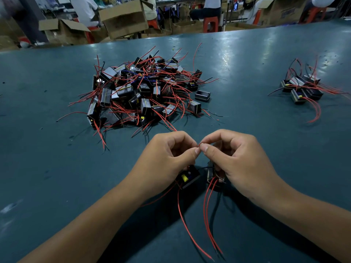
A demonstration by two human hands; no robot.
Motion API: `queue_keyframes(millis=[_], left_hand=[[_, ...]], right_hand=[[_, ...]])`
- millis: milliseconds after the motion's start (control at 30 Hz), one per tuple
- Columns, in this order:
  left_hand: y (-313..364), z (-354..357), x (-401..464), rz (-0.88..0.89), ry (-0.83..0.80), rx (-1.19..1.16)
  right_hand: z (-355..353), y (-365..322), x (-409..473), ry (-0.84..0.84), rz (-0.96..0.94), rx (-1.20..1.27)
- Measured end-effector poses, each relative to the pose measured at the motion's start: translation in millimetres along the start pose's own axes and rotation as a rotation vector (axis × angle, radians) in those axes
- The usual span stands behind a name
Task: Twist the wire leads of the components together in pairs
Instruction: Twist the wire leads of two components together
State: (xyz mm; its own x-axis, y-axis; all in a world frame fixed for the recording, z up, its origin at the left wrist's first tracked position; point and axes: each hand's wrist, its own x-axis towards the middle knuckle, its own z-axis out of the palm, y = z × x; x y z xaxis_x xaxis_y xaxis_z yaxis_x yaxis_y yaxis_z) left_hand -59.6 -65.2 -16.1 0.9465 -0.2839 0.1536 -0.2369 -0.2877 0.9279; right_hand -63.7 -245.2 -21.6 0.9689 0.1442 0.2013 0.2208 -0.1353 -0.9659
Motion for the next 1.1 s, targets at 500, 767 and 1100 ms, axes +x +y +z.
queue_keyframes(millis=[500, 767, 1100], left_hand=[[3, 2, -3, -0.029, 0.015, 0.044], [18, -3, -4, 0.253, 0.167, 0.456], [18, -5, -3, 0.178, 0.101, 0.399]], right_hand=[[0, 6, 4, 0.011, 0.000, -0.031], [-1, 4, 1, -0.031, -0.051, -0.123], [-1, 3, 1, -0.055, -0.103, -0.158]])
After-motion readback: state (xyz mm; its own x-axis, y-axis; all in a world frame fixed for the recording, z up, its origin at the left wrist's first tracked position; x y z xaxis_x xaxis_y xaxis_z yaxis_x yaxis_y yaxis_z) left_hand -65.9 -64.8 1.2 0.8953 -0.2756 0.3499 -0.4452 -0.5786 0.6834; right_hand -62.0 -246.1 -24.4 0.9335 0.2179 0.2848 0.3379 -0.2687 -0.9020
